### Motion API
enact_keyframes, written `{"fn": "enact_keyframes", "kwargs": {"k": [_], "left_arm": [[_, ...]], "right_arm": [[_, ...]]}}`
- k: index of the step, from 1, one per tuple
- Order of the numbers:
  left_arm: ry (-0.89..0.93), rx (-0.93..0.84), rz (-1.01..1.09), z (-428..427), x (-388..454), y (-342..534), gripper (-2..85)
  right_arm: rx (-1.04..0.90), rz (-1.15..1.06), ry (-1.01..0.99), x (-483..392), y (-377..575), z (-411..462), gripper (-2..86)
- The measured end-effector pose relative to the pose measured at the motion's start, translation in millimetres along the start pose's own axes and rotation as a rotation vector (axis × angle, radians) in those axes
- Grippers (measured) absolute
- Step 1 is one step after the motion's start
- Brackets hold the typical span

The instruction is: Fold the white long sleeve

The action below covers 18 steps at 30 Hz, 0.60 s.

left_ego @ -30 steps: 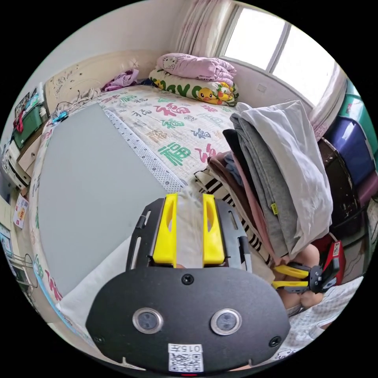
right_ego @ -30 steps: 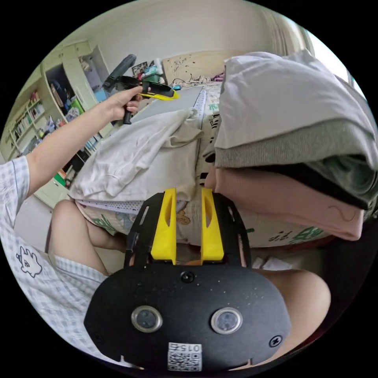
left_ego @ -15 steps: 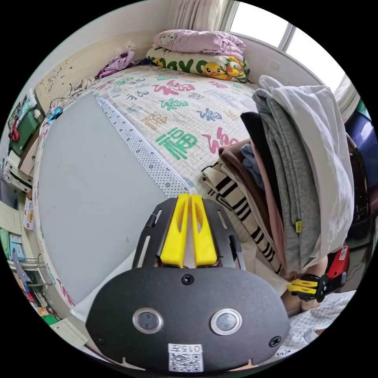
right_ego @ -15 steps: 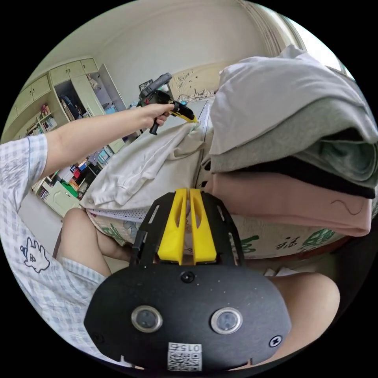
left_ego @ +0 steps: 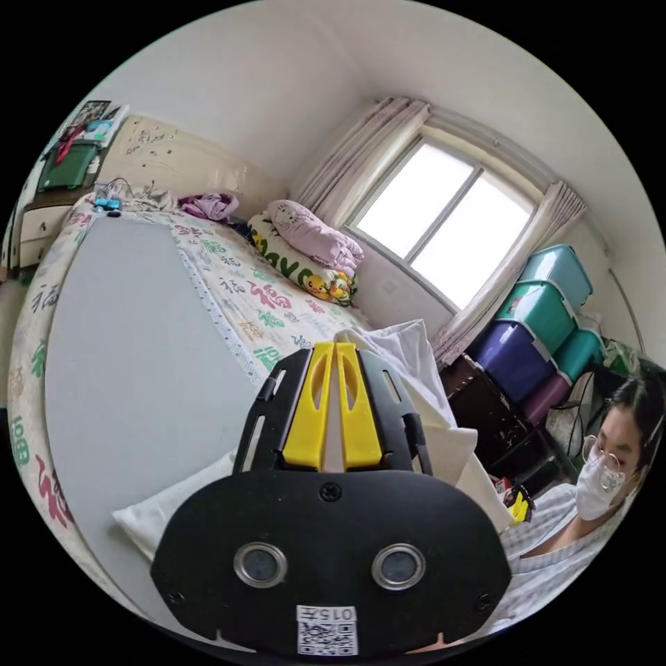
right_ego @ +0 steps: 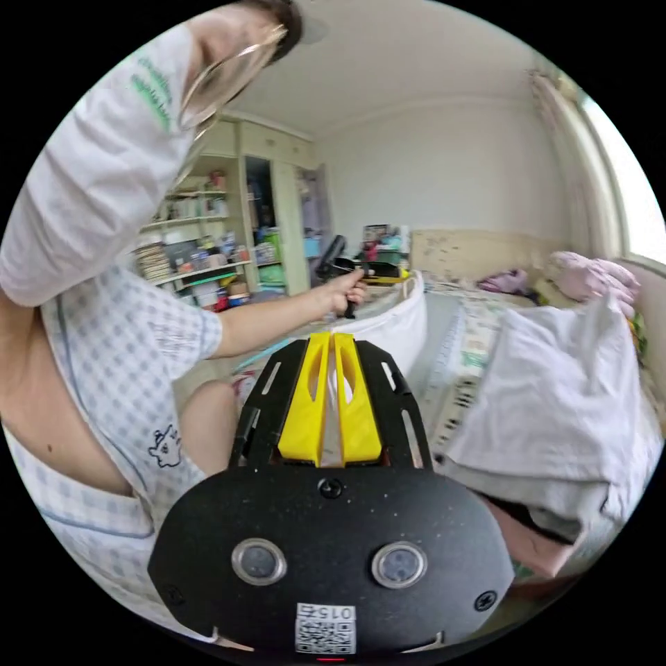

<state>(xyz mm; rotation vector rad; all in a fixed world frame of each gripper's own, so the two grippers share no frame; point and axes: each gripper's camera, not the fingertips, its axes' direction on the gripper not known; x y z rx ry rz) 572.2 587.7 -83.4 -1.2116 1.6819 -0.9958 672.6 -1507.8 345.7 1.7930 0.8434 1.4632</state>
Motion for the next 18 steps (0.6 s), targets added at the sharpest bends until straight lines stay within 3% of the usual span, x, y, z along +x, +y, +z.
{"fn": "enact_keyframes", "kwargs": {"k": [4,9,13,18], "left_arm": [[-0.067,0.079,-0.108,-89.4,-62.0,44.8,-0.6],[-0.321,0.046,-0.377,-160.5,-157.5,136.1,3.8],[-0.260,0.124,-0.454,-185.0,-178.9,180.9,9.1],[-0.231,-0.023,-0.391,-154.9,-179.7,166.2,10.4]], "right_arm": [[-0.176,-0.164,-0.299,-53.5,11.5,100.5,-0.7],[-0.495,-0.262,-0.441,-96.4,78.6,216.2,-0.7],[-0.568,-0.280,-0.434,-91.0,128.6,222.4,-0.7],[-0.608,-0.243,-0.465,-67.8,164.5,224.9,-0.7]]}}
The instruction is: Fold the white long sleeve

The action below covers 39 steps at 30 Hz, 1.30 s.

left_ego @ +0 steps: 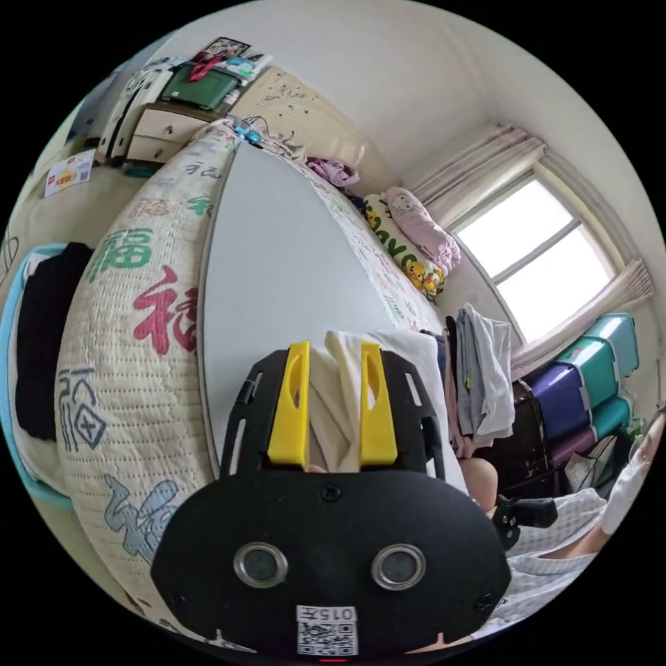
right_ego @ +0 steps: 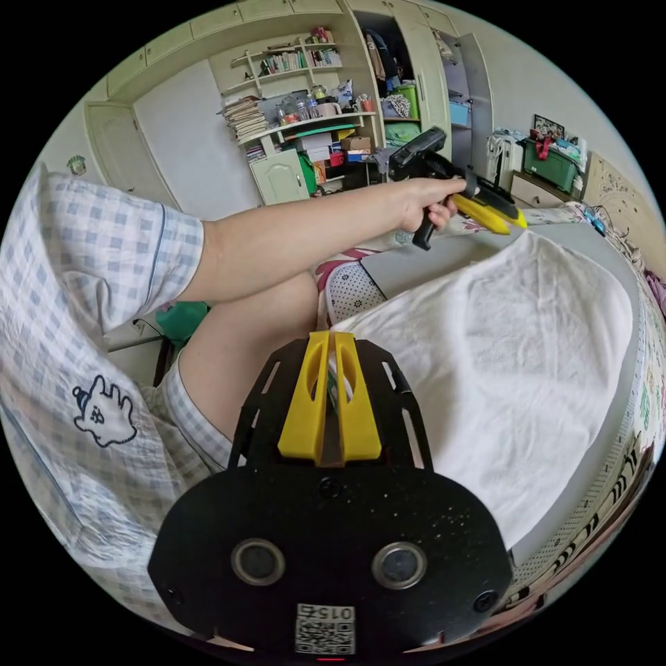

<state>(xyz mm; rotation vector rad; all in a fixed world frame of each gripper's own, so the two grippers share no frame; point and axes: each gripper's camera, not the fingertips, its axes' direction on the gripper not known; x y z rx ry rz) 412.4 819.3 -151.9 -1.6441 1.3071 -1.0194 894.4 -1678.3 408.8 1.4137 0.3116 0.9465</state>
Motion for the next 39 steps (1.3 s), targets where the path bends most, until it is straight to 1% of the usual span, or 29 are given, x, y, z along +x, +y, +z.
{"fn": "enact_keyframes", "kwargs": {"k": [2,5,9,10,11,12,14,20,22,23,25,27,28,29,30,32,34,36,39], "left_arm": [[-0.056,-0.025,0.061,12.0,18.0,-8.1,9.5],[-0.103,-0.074,0.129,33.3,36.5,-12.9,4.4],[-0.190,-0.010,0.161,22.3,51.9,-8.0,2.3],[-0.207,-0.006,0.164,20.7,53.5,-7.2,2.2],[-0.260,-0.016,0.175,21.6,56.2,-5.6,2.1],[-0.328,-0.050,0.182,28.0,57.1,-3.8,2.0],[-0.383,-0.091,0.189,39.9,57.3,0.2,2.2],[-0.458,-0.102,0.224,50.4,77.1,11.2,5.2],[-0.447,-0.085,0.199,42.4,79.8,15.7,6.1],[-0.446,-0.070,0.186,34.6,82.3,19.4,6.3],[-0.489,-0.034,0.191,21.1,94.0,26.7,5.8],[-0.552,0.019,0.283,7.3,128.0,38.8,5.2],[-0.555,0.030,0.316,5.4,138.5,41.7,5.1],[-0.545,0.046,0.385,4.0,160.2,46.7,5.0],[-0.521,0.057,0.449,5.3,181.4,51.7,4.9],[-0.450,0.070,0.521,13.5,208.4,59.5,4.9],[-0.346,0.036,0.580,32.7,229.3,64.2,5.3],[-0.259,-0.075,0.625,68.4,246.7,65.3,6.8],[-0.307,-0.138,0.620,102.4,250.6,62.4,6.2]], "right_arm": [[-0.003,0.009,-0.008,7.1,13.6,6.8,-0.7],[-0.007,0.004,-0.013,13.1,27.1,14.4,-0.7],[-0.012,-0.027,-0.010,24.3,47.9,26.5,-0.7],[-0.023,-0.021,-0.022,30.9,53.1,33.9,-0.6],[-0.032,-0.017,-0.028,34.6,55.7,39.1,-0.6],[-0.062,-0.007,-0.035,42.7,60.8,52.9,-0.5],[-0.137,0.014,-0.012,58.6,70.0,84.5,-0.4],[-0.128,0.027,-0.017,78.9,88.1,91.4,0.1],[-0.123,-0.041,-0.100,72.9,99.7,71.8,0.8],[-0.109,-0.054,-0.108,70.0,104.0,64.6,1.1],[-0.020,-0.054,-0.040,61.1,129.6,31.1,3.4],[0.050,-0.017,0.089,61.0,156.5,8.3,4.9],[0.081,0.037,0.204,66.6,176.3,-1.4,5.7],[0.091,0.074,0.266,71.3,187.1,-4.7,6.0],[0.094,0.145,0.374,82.7,207.8,-6.5,6.4],[0.064,0.268,0.538,110.4,245.8,6.4,8.4],[0.020,0.292,0.562,127.2,262.0,25.3,10.5],[-0.025,0.282,0.546,141.1,267.6,48.3,11.1],[-0.088,0.274,0.581,164.0,265.7,87.3,7.6]]}}
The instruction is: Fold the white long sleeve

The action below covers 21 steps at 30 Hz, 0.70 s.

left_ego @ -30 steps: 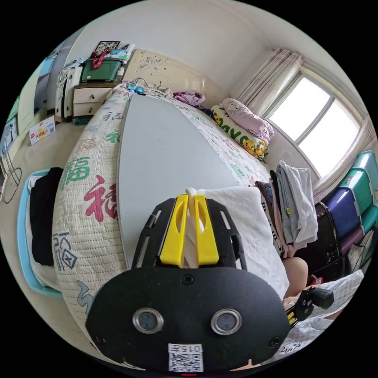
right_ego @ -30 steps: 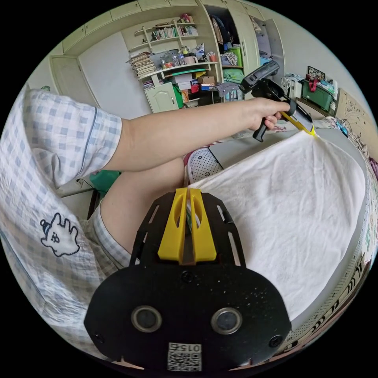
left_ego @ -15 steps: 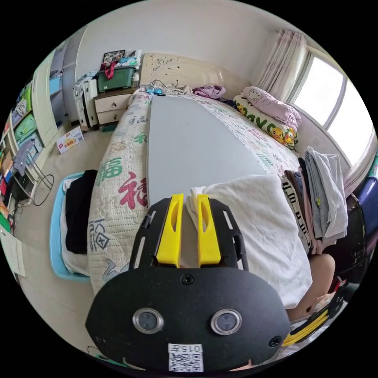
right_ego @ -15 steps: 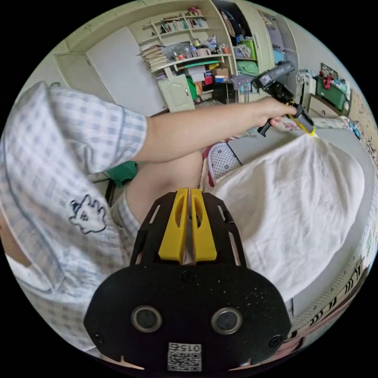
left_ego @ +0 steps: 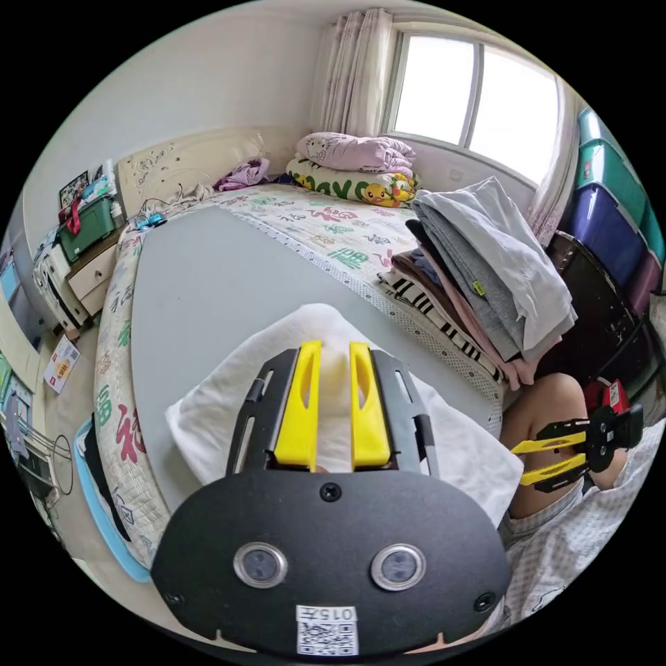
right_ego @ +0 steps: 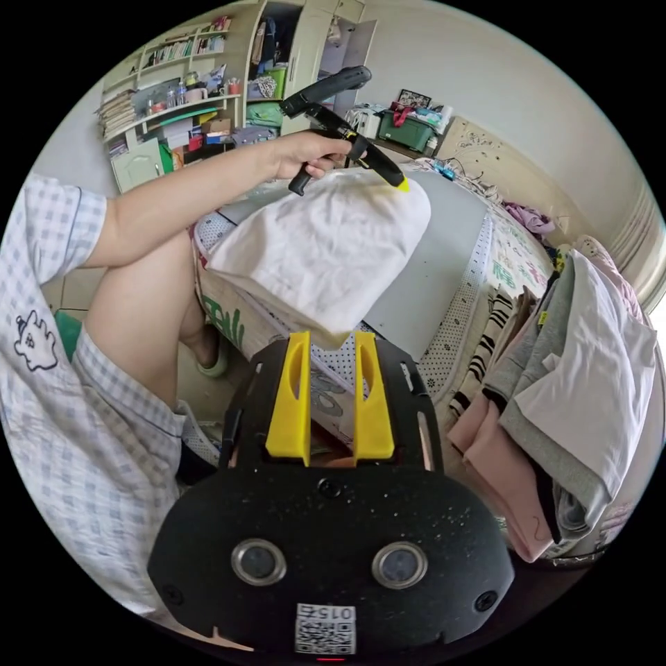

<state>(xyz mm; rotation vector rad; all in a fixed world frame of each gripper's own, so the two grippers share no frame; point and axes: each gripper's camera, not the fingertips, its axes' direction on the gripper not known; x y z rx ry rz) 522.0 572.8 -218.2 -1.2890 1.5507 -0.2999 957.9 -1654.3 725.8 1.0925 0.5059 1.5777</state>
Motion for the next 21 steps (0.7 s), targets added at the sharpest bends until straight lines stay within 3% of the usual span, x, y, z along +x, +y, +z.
{"fn": "enact_keyframes", "kwargs": {"k": [3,6,13,17,21], "left_arm": [[0.002,-0.017,-0.039,15.8,-8.9,0.6,1.7],[-0.007,-0.050,-0.046,22.4,-15.5,0.6,-0.1],[-0.045,-0.076,-0.016,24.3,-9.4,-0.5,-0.4],[0.045,-0.031,-0.154,-13.0,-47.3,23.4,0.6],[-0.013,-0.060,-0.294,-41.9,-88.2,55.9,1.6]], "right_arm": [[-0.024,0.002,0.088,-2.0,-3.7,33.2,1.4],[-0.011,0.052,0.056,3.8,8.8,48.4,-0.1],[-0.028,0.107,0.111,14.5,11.7,78.3,4.7],[0.054,0.139,0.171,21.9,14.1,45.3,6.8],[0.185,0.013,0.104,-14.5,-6.9,22.1,6.4]]}}
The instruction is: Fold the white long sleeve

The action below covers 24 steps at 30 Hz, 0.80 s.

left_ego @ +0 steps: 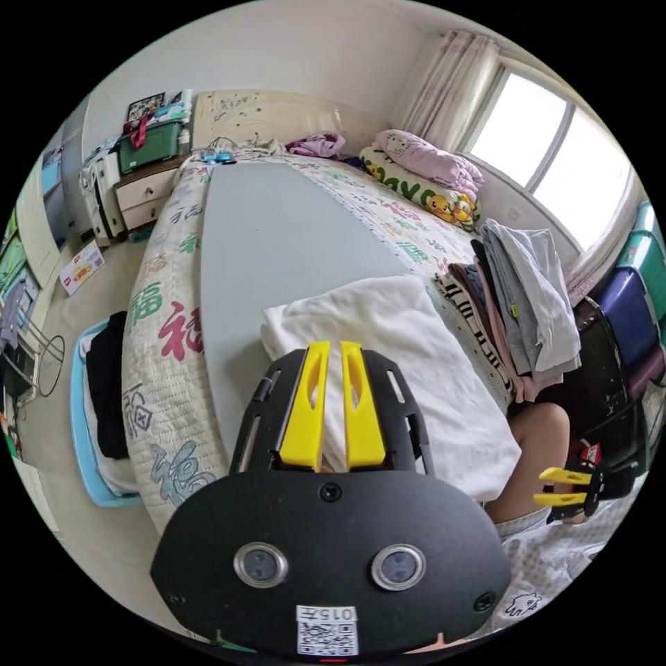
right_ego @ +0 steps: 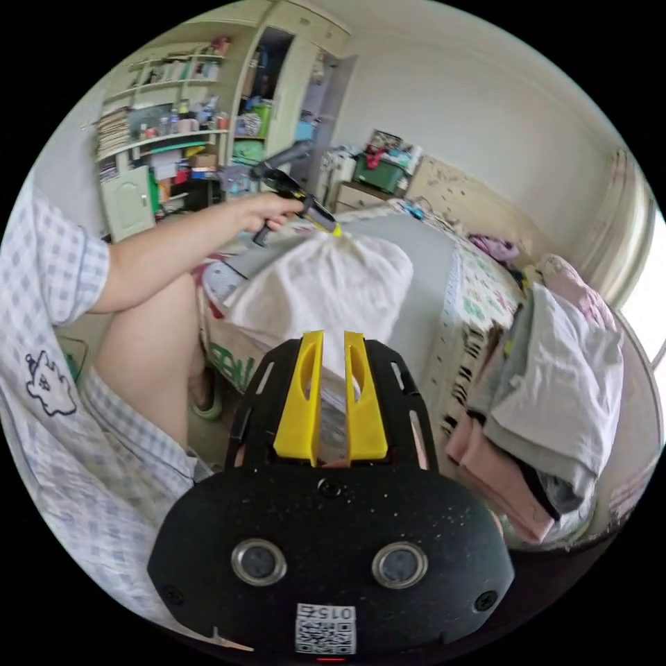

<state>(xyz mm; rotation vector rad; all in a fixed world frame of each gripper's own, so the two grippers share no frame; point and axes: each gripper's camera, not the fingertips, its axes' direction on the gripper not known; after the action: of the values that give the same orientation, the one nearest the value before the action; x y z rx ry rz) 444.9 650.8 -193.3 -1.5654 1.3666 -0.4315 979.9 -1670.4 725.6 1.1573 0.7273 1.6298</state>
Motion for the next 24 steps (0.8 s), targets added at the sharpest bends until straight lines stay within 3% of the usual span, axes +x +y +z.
{"fn": "enact_keyframes", "kwargs": {"k": [4,12,15,21,24], "left_arm": [[-0.028,-0.004,-0.042,-9.7,-20.5,6.5,2.4],[-0.043,-0.110,0.011,14.9,-28.3,-2.5,3.6],[-0.047,-0.129,0.030,17.2,-31.5,-6.5,3.3],[-0.008,-0.068,-0.007,-3.6,-52.9,-4.1,0.5],[-0.015,-0.015,-0.034,-15.7,-66.4,2.9,-0.4]], "right_arm": [[0.022,-0.157,-0.246,-55.1,-33.3,29.0,8.2],[-0.181,-0.193,-0.212,-67.3,-60.2,110.6,5.4],[-0.198,-0.189,-0.207,-52.3,-71.3,100.8,3.2],[-0.011,-0.033,-0.424,-1.6,-105.2,35.3,1.7],[-0.052,-0.043,-0.418,-0.5,-127.2,46.0,1.8]]}}
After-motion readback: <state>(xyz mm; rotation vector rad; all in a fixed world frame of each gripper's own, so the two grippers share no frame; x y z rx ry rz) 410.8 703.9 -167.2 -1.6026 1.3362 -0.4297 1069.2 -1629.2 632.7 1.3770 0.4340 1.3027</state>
